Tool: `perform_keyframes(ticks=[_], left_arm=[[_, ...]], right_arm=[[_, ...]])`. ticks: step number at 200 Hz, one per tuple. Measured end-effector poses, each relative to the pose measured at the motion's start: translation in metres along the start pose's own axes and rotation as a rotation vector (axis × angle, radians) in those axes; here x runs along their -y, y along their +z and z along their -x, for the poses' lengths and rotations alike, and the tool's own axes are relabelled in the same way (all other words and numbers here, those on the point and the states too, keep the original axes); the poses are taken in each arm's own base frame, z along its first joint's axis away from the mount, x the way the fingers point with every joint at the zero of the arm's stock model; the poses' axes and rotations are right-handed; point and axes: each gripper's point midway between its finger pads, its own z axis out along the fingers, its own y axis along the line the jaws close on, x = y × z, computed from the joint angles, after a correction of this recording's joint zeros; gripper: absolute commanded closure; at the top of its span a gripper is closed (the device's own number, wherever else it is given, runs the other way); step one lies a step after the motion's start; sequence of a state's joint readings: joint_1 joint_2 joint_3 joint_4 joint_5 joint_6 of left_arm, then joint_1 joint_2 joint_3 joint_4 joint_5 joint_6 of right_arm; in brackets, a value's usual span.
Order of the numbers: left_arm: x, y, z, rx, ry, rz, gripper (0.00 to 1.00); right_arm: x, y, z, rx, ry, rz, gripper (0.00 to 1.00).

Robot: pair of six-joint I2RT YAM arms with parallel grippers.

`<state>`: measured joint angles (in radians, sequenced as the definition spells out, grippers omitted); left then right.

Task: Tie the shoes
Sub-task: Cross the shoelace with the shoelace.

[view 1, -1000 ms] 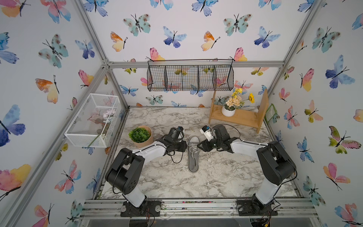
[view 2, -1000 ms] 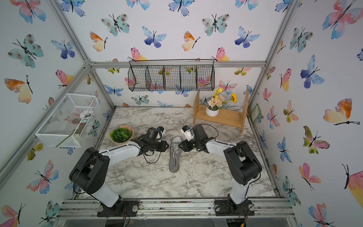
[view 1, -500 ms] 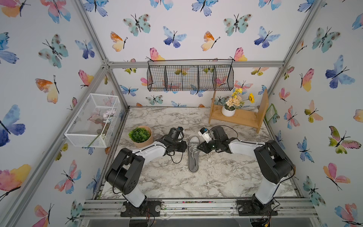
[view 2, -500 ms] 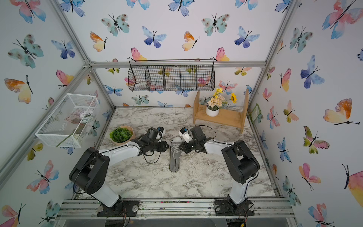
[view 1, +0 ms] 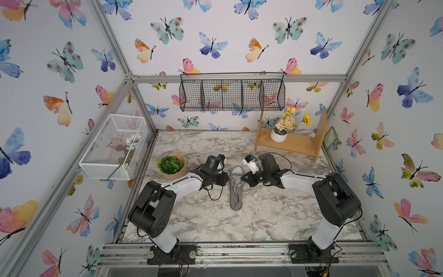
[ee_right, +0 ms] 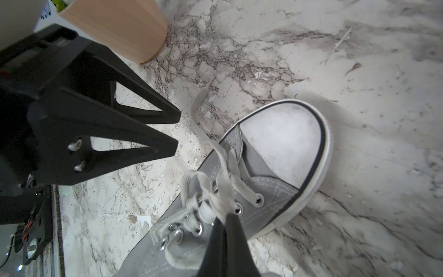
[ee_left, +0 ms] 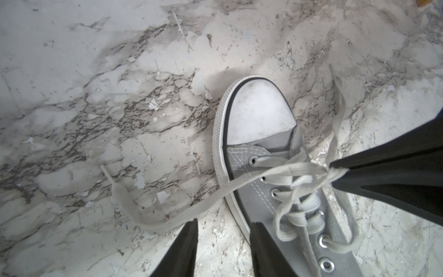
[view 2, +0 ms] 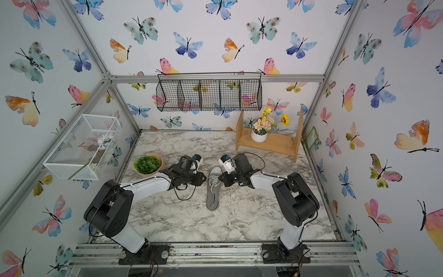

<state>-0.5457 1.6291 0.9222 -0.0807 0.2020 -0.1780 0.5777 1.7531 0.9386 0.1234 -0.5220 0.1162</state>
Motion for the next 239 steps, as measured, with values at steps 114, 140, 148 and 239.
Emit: perform_keyframes(ticks=[114, 140, 148, 239], left_arm=[[0.033, -0.018, 0.029, 0.096, 0.322, -0.262, 0.23], [0.037, -0.003, 0.029, 0.052, 0.353, -0.305, 0.17], [0.036, 0.002, 0.03, 0.042, 0.359, -0.306, 0.17], [0.034, 0.031, 0.029, -0.029, 0.396, -0.349, 0.34]], right_arm=[[-0.006, -0.008, 0.018, 0.076, -0.033, 0.009, 0.97], [-0.006, -0.008, 0.018, 0.078, -0.03, 0.009, 0.98], [-0.006, -0.008, 0.018, 0.079, -0.029, 0.01, 0.97], [-0.008, -0.01, 0.016, 0.08, -0.025, 0.009, 0.97]])
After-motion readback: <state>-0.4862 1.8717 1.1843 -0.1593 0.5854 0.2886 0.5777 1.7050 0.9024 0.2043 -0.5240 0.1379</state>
